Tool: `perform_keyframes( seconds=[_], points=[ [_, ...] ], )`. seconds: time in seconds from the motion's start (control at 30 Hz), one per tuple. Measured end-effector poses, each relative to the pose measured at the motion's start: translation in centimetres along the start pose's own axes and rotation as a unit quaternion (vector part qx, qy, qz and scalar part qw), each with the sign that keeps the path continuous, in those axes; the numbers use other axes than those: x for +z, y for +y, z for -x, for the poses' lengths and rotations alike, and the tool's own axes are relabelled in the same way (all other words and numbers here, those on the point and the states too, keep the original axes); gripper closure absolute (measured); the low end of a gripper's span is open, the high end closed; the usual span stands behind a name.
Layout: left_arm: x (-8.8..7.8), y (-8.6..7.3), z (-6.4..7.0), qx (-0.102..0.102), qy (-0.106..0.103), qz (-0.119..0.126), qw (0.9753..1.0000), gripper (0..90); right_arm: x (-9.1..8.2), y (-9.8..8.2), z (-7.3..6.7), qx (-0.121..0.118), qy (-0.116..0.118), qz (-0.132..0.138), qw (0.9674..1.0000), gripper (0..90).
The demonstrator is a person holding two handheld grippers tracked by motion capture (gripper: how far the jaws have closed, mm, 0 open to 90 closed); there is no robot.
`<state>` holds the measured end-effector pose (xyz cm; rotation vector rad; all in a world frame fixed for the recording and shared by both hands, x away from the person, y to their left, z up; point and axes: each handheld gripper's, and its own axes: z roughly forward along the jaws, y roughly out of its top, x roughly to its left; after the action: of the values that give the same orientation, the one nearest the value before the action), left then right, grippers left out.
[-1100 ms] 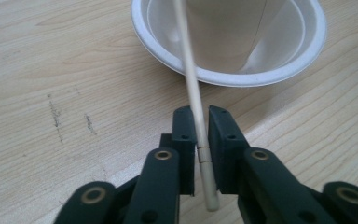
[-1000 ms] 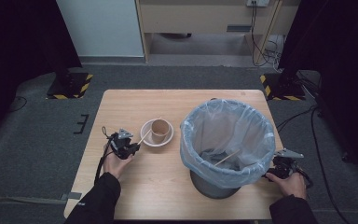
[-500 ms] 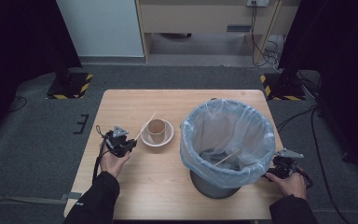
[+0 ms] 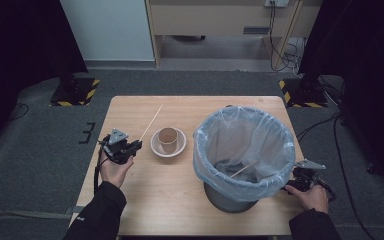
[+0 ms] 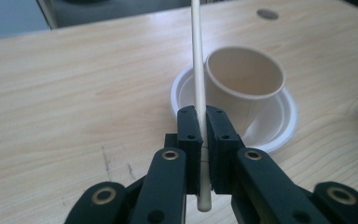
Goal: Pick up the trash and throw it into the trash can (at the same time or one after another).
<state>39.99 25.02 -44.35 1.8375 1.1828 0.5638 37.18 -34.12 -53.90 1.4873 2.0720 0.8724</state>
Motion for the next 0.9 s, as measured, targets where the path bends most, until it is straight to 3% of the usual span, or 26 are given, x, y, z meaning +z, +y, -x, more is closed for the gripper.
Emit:
perform_keyframes(
  seconds=[0.5, 0.9],
  points=[
    [-2.9, 2.4, 0.6, 0.002, -0.021, 0.071, 0.9972, 85.1, 0.0, 0.0, 0.0, 0.0, 0.0, 0.0, 1.0, 2.0],
    [-5.4, 4.3, 1.7, 0.007, -0.043, 0.127, 0.9909, 85.1, 0.0, 0.0, 0.0, -0.002, 0.0, -0.001, 1.0, 2.1]
  ],
)
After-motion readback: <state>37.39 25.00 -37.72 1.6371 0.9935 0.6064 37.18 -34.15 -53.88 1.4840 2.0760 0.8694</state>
